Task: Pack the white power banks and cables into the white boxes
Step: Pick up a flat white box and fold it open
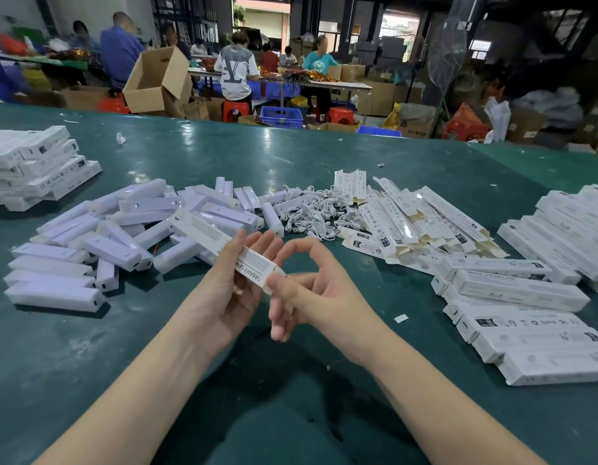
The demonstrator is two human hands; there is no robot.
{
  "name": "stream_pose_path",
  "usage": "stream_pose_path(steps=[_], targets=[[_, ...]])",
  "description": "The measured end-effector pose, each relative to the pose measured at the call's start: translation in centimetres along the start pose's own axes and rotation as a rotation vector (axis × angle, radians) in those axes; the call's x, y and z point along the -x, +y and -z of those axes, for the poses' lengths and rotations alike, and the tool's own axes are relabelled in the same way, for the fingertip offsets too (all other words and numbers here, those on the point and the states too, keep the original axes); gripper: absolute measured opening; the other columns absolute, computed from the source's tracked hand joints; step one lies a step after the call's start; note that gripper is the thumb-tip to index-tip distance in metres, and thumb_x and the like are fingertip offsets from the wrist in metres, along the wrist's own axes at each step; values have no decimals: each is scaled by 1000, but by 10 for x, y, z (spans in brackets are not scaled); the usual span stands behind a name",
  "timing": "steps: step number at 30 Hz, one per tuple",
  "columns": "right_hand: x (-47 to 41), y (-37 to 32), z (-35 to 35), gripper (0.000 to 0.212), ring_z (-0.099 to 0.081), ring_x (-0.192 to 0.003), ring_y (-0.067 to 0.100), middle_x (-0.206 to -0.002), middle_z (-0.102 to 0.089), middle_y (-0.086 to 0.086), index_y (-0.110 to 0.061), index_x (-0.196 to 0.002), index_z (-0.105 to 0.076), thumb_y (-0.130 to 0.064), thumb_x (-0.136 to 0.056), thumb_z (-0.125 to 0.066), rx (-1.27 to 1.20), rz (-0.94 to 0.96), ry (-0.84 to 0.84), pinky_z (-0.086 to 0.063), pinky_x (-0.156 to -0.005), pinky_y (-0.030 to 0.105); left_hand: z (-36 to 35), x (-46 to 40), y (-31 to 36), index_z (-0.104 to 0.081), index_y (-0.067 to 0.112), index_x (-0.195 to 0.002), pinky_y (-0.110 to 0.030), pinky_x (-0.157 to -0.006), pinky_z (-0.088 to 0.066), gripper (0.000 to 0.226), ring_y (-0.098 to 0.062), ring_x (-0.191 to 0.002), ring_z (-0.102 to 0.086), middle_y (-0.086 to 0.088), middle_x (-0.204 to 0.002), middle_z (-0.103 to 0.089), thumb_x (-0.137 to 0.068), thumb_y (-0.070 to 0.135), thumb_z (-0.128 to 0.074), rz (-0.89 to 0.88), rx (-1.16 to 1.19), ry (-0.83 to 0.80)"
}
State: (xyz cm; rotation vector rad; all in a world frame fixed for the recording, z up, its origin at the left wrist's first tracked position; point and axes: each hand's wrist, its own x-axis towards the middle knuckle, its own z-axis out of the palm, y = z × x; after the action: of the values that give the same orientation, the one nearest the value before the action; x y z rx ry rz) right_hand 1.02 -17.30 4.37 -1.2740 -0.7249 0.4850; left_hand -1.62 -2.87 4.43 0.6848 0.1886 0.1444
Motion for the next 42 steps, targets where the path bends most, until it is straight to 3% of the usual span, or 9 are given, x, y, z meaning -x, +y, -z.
stream_pose_path(steps=[15,21,25,27,30,33,35,38,42], targets=[[1,1,2,20,-63,-51,25,-65,-66,9,-17,-113,-44,-13,-98,-58,163,29,34,-53,-53,31,0,5,4,-59,6,-114,-27,-71,-59,41,-17,-97,-71,-5,-110,-73,-81,28,-65,61,80,-56],[-1,2,8,58,-56,-46,20,-62,-61,2,-40,-102,-40,-43,-64,-83,348,2,148,-49,-49,29,-2,9,2,-57,6,-116,-23,-68,-57,50,-15,-99,-70,-5,-110,-73,-75,34,-64,100,-59,-94],[0,3,12,85,-56,-60,7,-66,-59,-5,-41,-109,-29,-75,-44,-71,765,-51,244,-53,-64,36,-1,11,1,-58,4,-113,-25,-62,-58,52,-18,-86,-73,-8,-102,-75,-71,32,-67,174,-114,-89],[1,0,13,92,-57,-62,2,-65,-57,-11,-44,-114,-26,-85,-39,-61,974,-32,267,-49,-63,30,0,10,1,-61,3,-109,-26,-60,-58,49,-18,-79,-74,-9,-98,-75,-69,31,-68,205,-162,-88],[2,2,9,104,-64,-77,5,-81,-65,-16,-46,-128,-20,-88,-41,-60,1128,-18,233,-50,-72,31,5,7,1,-74,4,-90,-26,-59,-58,32,-18,-72,-73,-12,-95,-75,-71,29,-69,252,-260,-123],[1,9,6,113,-65,-103,11,-113,-65,-16,-51,-138,-6,-72,-53,-77,1082,-73,151,-52,-86,32,6,7,-4,-78,12,-87,-24,-60,-57,23,-12,-66,-68,-5,-88,-73,-76,29,-68,265,-456,-185],[-1,13,8,114,-64,-105,12,-118,-63,-17,-54,-140,2,-60,-61,-80,1028,-99,131,-52,-88,33,6,6,-10,-74,11,-96,-21,-57,-54,27,-9,-61,-61,-1,-81,-70,-76,28,-68,224,-500,-162],[-2,18,13,110,-64,-85,15,-111,-64,-13,-53,-143,8,-45,-73,-77,1049,-114,99,-55,-81,40,5,3,-14,-67,11,-100,-20,-56,-51,22,-9,-61,-58,0,-78,-68,-82,24,-68,66,-572,-87],[-3,19,24,96,-60,-74,7,-98,-58,-18,-51,-144,-1,-30,-80,-70,1021,-122,114,-55,-79,39,20,-7,-2,-57,8,-81,-28,-58,-40,14,-11,-59,-49,4,-65,-55,-86,19,-65,-433,-1118,288]])
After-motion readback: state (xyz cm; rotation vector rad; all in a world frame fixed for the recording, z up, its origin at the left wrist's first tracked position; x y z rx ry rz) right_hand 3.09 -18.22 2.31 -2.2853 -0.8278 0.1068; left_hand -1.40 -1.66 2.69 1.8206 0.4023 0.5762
